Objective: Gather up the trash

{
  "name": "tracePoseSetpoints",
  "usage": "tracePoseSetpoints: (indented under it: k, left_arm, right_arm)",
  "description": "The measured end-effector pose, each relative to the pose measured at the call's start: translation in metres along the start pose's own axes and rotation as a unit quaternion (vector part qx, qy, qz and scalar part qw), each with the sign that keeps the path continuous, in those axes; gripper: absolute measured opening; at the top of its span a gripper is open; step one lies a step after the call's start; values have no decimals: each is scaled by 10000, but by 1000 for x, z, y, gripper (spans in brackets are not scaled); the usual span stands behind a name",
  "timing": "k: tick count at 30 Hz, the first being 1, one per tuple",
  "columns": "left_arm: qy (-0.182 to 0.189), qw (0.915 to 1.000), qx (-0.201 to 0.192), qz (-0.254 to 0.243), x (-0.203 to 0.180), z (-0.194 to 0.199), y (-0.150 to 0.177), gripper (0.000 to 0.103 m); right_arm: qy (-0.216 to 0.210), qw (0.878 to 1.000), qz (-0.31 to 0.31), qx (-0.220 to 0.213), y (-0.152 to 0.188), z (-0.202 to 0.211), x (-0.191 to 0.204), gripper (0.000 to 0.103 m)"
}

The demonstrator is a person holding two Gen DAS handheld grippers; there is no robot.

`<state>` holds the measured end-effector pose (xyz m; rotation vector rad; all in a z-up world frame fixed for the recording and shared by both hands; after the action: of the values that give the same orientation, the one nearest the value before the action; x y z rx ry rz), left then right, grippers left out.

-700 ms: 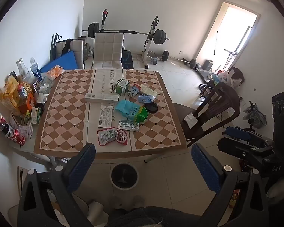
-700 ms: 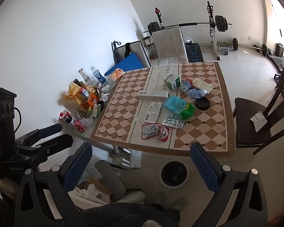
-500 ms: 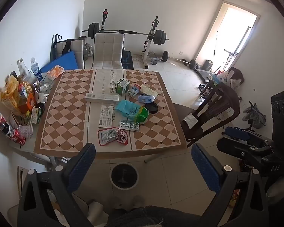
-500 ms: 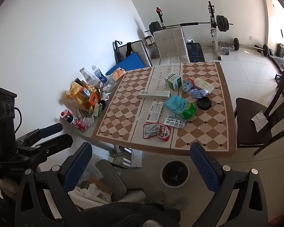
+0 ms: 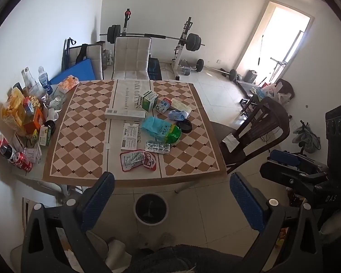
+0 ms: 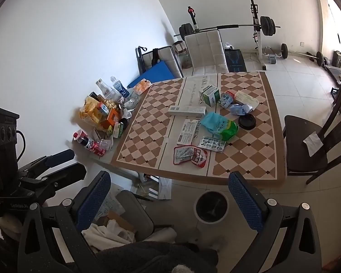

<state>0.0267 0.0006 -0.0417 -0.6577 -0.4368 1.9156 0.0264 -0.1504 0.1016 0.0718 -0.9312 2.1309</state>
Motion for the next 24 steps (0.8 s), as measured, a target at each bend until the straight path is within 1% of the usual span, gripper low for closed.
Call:
tracePoseSetpoints:
  k: [3, 4, 9, 15, 24]
  left_arm:
    - [-48, 10000, 5, -25, 0, 1, 1, 103]
    - [-48, 10000, 9, -30, -1, 2, 1, 103]
    - [-75, 10000, 23, -46, 6, 0, 5, 103]
    - [-29, 10000, 34, -37, 8, -1, 5, 103]
    - [14, 10000, 45, -17, 8, -2, 8, 103]
  right_arm:
    - [-8, 10000, 0, 12, -2, 1, 1, 103]
    - [-5, 10000, 5, 15, 3, -1, 2, 103]
    - [-14, 10000, 8, 19, 9, -4, 4, 103]
    - [-11, 10000, -2, 88, 15, -12, 6, 103]
    - [-13, 10000, -12, 97, 15, -12, 6, 103]
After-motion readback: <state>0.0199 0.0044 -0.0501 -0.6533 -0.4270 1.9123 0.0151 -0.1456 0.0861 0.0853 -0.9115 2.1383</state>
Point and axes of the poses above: each gripper's, at about its wrist camera, not at the fingertips, and z roughly against the way its jaws point, x to its left, y to its underside, the point moved 5 cm from there along -z, roughly the way its jaws point, and after that the axes turned 2 degrees about z, right-handed, at the moved point
